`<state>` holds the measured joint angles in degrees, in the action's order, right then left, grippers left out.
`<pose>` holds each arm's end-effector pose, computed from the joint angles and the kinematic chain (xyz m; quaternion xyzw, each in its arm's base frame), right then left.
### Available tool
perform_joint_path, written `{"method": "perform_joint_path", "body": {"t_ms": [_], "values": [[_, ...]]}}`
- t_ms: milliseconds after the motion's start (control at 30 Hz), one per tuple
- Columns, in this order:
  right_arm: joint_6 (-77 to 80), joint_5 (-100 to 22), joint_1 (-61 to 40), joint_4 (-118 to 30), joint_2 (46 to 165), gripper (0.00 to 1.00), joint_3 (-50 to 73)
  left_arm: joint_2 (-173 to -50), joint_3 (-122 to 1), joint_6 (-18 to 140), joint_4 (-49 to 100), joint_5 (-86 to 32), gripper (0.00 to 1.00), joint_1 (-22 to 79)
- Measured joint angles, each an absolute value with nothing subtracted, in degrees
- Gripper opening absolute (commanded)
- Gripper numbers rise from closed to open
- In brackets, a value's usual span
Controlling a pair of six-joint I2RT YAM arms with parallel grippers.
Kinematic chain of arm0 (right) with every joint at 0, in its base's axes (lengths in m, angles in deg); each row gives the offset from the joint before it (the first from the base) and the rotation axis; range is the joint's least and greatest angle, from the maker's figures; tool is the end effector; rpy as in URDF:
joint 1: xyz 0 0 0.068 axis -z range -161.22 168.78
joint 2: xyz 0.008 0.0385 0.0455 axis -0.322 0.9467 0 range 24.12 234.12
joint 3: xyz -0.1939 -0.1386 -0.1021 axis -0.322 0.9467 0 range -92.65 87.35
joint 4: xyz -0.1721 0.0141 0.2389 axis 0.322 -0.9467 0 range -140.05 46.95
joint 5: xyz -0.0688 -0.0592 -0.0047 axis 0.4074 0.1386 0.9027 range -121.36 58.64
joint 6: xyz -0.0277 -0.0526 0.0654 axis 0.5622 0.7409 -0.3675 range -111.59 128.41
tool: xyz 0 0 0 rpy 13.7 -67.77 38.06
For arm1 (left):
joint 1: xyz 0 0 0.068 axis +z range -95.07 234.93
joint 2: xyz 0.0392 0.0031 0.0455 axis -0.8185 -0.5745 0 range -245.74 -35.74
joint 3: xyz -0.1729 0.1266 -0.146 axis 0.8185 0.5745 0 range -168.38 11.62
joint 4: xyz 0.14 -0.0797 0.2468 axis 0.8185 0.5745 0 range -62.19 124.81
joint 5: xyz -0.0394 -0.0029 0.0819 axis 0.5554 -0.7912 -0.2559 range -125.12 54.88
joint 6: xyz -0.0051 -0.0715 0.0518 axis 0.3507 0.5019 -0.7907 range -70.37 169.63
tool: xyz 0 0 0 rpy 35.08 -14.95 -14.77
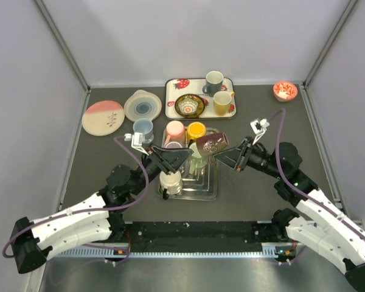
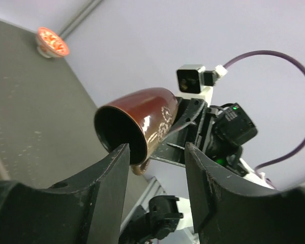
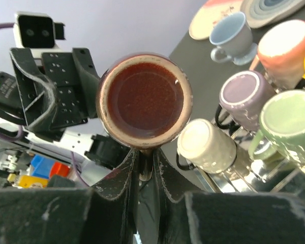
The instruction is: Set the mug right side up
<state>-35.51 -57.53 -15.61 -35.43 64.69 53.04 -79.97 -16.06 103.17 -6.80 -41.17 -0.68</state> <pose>0.1948 0.1753 0.3086 -0.1049 0.6917 0.5626 0.4404 0.1600 -0.2192 0.3129 -0.0320 0.5872 -0.6407 0.4937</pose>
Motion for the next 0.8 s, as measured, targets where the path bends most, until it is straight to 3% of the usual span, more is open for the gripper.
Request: {"method": "perform_joint_path", "body": {"t_ms": [433, 800], "values": [[-22.49, -50.45, -15.61, -57.40, 62.94, 0.00, 50.13, -62.37, -16.13, 93.14, 16.83, -56.82, 0.52, -0.64], [-18.57, -36.90, -15.61, -60.87, 72.54, 0.00, 49.83, -60.56, -16.15, 91.78, 27.12, -62.65, 0.52, -0.62]]}}
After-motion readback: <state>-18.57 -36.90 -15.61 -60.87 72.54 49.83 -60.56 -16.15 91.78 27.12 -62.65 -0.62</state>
